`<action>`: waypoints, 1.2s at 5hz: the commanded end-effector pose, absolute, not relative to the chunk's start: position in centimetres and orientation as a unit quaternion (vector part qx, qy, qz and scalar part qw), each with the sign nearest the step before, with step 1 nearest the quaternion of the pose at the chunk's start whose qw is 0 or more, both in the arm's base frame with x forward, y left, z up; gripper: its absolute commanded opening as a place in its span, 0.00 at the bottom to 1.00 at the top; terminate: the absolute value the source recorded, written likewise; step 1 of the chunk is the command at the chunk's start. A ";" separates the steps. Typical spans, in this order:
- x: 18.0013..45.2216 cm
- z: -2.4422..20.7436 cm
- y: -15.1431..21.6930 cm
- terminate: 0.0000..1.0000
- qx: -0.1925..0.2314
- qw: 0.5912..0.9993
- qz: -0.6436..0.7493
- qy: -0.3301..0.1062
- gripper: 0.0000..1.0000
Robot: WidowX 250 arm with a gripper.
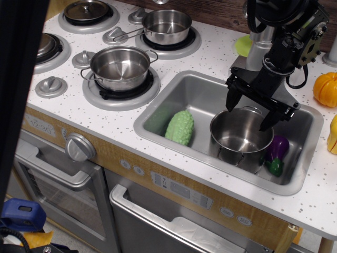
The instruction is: Pick up pot from sink
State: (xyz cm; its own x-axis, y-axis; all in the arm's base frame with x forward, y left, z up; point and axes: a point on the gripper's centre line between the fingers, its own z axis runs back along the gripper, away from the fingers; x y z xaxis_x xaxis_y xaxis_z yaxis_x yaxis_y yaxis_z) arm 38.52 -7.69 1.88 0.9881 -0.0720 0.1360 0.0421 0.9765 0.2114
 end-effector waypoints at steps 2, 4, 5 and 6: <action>38.9 3.2 -6.3 0.00 0.111 0.991 -0.046 -0.065 1.00; 39.0 5.5 -4.2 0.00 0.137 0.987 -0.061 -0.056 1.00; 38.7 5.3 -3.2 0.00 0.120 0.990 -0.052 -0.059 1.00; 38.5 4.0 -2.2 0.00 0.101 0.991 -0.051 -0.073 1.00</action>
